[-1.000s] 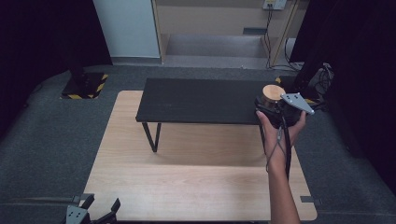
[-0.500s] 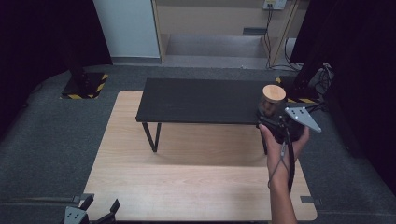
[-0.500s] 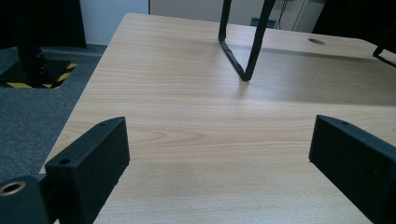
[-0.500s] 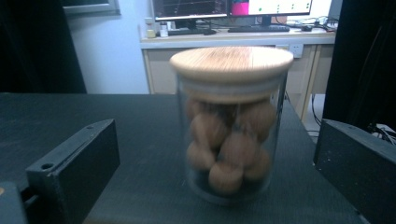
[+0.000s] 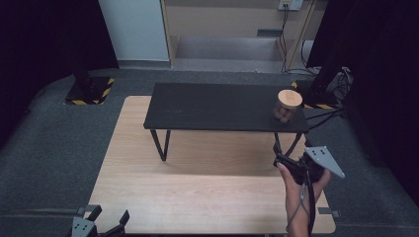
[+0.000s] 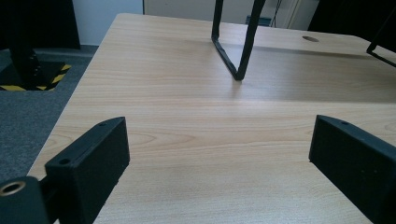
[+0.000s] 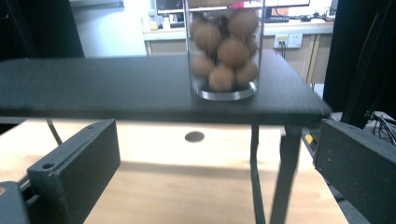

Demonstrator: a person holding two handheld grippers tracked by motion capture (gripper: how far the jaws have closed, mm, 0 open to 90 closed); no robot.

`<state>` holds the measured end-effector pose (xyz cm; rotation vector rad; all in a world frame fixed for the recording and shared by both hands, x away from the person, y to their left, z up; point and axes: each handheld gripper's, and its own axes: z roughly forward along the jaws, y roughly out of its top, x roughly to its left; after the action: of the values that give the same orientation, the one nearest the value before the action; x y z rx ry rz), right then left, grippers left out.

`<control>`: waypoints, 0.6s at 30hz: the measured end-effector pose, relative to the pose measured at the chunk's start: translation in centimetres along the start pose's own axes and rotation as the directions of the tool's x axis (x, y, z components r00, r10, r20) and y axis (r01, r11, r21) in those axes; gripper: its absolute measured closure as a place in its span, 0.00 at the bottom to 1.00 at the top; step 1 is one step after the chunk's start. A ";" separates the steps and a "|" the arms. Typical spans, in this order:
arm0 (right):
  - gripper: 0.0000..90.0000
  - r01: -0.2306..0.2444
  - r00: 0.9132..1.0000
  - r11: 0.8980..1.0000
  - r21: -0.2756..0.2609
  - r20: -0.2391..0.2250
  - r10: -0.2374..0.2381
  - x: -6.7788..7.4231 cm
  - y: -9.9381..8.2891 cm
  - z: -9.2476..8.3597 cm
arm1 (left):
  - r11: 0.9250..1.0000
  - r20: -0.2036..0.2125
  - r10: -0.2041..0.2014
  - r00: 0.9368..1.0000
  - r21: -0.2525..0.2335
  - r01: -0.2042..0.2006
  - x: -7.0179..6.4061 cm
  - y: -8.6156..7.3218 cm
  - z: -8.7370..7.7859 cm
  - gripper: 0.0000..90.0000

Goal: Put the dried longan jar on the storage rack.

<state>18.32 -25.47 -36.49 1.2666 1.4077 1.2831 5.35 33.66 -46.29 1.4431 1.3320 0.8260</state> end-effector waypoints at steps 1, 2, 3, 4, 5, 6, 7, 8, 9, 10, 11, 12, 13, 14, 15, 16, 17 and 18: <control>0.01 -0.003 1.000 1.000 0.005 -0.001 0.003 -0.1 -0.4 -0.3 | 1.000 0.000 0.002 1.000 0.000 -0.002 0.0 0.0 0.0 0.04; 0.01 -0.002 1.000 1.000 0.007 -0.002 0.002 -0.1 -0.7 -0.6 | 1.000 -0.001 0.001 1.000 0.000 -0.001 0.0 0.0 0.1 0.04; 0.01 -0.002 1.000 1.000 0.008 0.000 0.002 -0.2 -1.1 -0.9 | 1.000 0.002 0.005 1.000 0.000 -0.005 0.0 0.1 0.2 0.04; 0.01 0.004 1.000 1.000 0.009 0.004 -0.004 -0.2 -1.6 -1.3 | 1.000 0.003 0.010 1.000 0.001 -0.010 0.0 0.2 0.3 0.04; 0.01 0.003 1.000 1.000 0.010 0.011 -0.003 -0.2 -2.1 -1.7 | 1.000 0.002 0.019 1.000 0.003 -0.019 -0.1 0.2 0.4 0.04; 0.01 -0.001 1.000 1.000 0.009 0.014 0.001 -0.3 -2.5 -1.9 | 1.000 0.001 0.018 1.000 0.002 -0.018 -0.1 0.3 0.4 0.04; 0.01 -0.004 1.000 1.000 0.011 0.015 0.004 -0.4 -2.9 -2.1 | 1.000 0.001 0.018 1.000 0.001 -0.018 -0.1 0.3 0.5 0.04; 0.01 -0.002 1.000 1.000 0.014 0.017 0.002 -0.4 -3.2 -2.3 | 1.000 -0.001 0.022 1.000 -0.002 -0.022 0.0 0.4 0.6 0.04; 0.01 -0.001 1.000 1.000 0.017 0.021 0.000 -0.5 -3.6 -2.5 | 1.000 -0.002 0.025 1.000 0.000 -0.025 0.0 0.5 0.7 0.04; 0.01 -0.003 1.000 1.000 0.018 0.021 0.002 -0.6 -4.0 -2.7 | 1.000 -0.003 0.028 1.000 0.000 -0.028 0.0 0.6 0.7 0.04; 0.01 -0.006 1.000 1.000 0.019 0.021 0.006 -0.6 -4.3 -2.9 | 1.000 -0.004 0.030 1.000 -0.001 -0.030 0.0 0.6 0.8 0.04; 0.01 -0.009 1.000 1.000 0.020 0.024 0.009 -0.7 -4.5 -3.1 | 0.999 -0.006 0.032 0.999 0.000 -0.032 0.0 0.7 0.8 0.04; 0.01 -0.009 1.000 1.000 0.021 0.026 0.009 -0.7 -4.8 -3.2 | 0.999 -0.007 0.033 0.999 0.000 -0.033 0.0 0.7 0.9 0.04; 0.01 -0.012 1.000 1.000 0.021 0.027 0.011 -0.7 -4.9 -3.3 | 0.999 -0.009 0.036 0.999 0.000 -0.036 0.0 0.8 0.9 0.04; 0.01 -0.015 1.000 1.000 0.021 0.028 0.015 -0.8 -5.2 -3.5 | 0.999 -0.009 0.036 0.999 -0.001 -0.036 0.0 0.8 1.0 0.04; 0.01 -0.015 0.999 1.000 0.025 0.030 0.014 -0.8 -5.4 -3.7 | 0.999 -0.009 0.037 0.999 -0.002 -0.037 0.0 0.9 1.0 0.04; 0.01 -0.016 0.999 1.000 0.026 0.029 0.015 -0.8 -5.6 -3.8 | 0.999 -0.010 0.038 0.999 -0.003 -0.038 0.0 0.9 1.0 0.04; 0.01 -0.015 0.999 1.000 0.025 0.030 0.014 -0.8 -5.8 -3.9 | 0.999 -0.010 0.040 0.999 -0.003 -0.040 0.0 1.0 1.0 0.04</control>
<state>13.77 -26.72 -41.71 1.3100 1.4002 1.2542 6.61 33.50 -45.69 1.4688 1.3122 0.8625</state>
